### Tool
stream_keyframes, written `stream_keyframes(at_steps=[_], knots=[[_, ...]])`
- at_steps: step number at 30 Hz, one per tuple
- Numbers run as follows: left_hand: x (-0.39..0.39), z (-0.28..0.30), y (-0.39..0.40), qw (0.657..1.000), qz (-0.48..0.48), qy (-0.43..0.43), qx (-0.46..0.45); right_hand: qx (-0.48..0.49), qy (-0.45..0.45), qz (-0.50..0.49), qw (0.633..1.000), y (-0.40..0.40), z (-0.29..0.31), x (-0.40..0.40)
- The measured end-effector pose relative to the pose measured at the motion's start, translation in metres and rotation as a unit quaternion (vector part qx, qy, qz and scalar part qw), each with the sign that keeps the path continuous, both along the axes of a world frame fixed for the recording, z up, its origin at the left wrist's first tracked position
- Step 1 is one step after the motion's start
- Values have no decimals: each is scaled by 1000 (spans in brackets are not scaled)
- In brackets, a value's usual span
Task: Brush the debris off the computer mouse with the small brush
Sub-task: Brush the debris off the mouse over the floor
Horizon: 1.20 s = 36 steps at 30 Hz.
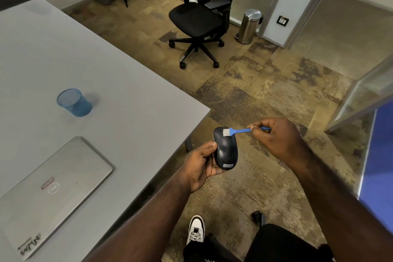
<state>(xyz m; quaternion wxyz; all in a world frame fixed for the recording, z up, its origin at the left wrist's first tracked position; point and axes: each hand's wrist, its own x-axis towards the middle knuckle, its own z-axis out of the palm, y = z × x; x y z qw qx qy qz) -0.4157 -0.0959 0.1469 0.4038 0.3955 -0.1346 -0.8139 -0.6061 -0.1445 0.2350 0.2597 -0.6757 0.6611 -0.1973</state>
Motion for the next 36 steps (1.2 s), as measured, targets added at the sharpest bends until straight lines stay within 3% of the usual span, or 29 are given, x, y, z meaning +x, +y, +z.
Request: stream_keyframes(at_steps=[3,9,14,19,21,25,30,36], knots=[[-1,0,1,1000,-4,-1,0,-17,37,-31,999,-1,-3,-3],[0,-1,0,1000,-1,1,3,-27,-13,6,1000,3,4,-2],[-1,-2,1,1000,-1,-2,2,-38,67,-40,996,1,-3,-5],[0,-2,-1,1000,6,3,5,-32,-33,-5,999,6,3,-3],[-1,-2,0,1000,8,5,6,-22,-3,19,1000,7,-2,-2],[-2,-3,1,1000,2,-4,4,-38,53,-47,997,2,-6,-7],[-3,-3,1,1000,-7,-15,-6,-25,-39,2,999,6,2,0],[-5,-2,1,999,-14,-28,-17,-31,30,6,999,10,-1,5]])
